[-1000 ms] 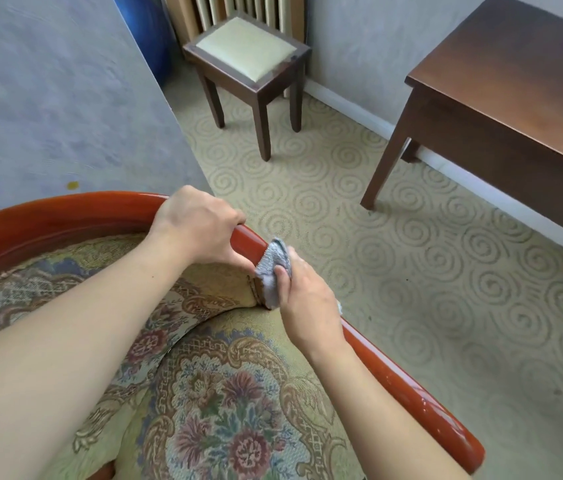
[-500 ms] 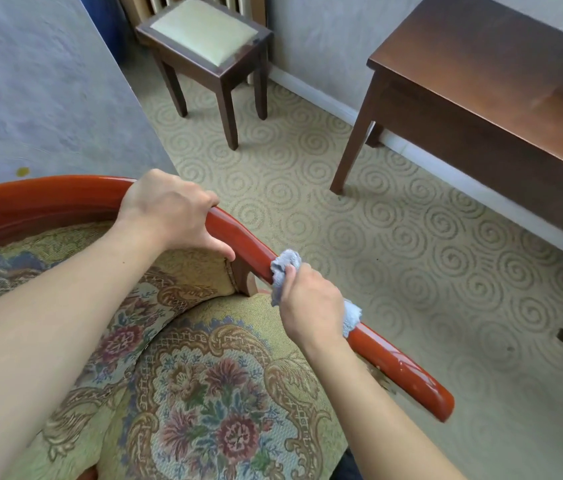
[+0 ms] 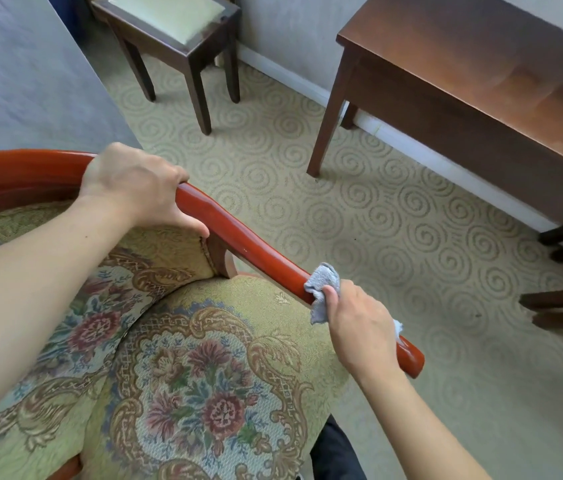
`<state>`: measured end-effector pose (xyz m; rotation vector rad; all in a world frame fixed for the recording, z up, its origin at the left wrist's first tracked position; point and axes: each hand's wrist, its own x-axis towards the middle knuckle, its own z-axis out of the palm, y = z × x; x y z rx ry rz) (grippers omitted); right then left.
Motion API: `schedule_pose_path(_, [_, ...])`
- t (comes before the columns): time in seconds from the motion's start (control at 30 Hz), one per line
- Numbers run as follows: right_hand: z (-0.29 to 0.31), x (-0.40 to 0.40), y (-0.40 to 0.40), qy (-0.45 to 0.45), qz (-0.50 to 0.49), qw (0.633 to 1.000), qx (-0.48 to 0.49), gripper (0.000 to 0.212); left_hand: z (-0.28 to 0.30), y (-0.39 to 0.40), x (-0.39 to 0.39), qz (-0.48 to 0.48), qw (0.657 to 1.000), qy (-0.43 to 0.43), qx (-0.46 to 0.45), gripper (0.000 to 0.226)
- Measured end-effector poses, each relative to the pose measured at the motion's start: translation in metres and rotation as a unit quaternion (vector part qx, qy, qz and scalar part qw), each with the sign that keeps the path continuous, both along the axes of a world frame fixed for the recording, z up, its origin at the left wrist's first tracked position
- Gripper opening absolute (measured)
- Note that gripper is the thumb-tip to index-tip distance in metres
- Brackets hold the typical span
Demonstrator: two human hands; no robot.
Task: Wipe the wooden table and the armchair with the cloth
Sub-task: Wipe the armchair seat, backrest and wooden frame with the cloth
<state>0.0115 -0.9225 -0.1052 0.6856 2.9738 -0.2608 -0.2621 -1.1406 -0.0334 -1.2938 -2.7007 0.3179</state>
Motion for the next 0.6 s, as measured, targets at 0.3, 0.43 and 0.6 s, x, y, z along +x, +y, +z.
schedule_pose_path(0.3, [-0.018,0.049,0.012,0.162,-0.204,0.965,0.025,0.039,-0.001,0.0,-0.001,-0.001,1.0,-0.005,0.009,0.097])
schedule_pose_path(0.43, [-0.014,-0.009,-0.028,0.138,-0.145,0.978,0.064,0.031,0.002,0.002,0.0,0.005,1.0,0.009,0.001,0.094])
schedule_pose_path(0.6, [-0.01,-0.084,-0.063,0.05,-0.063,0.996,-0.037,0.034,-0.001,0.0,-0.001,-0.007,1.0,0.005,0.024,0.092])
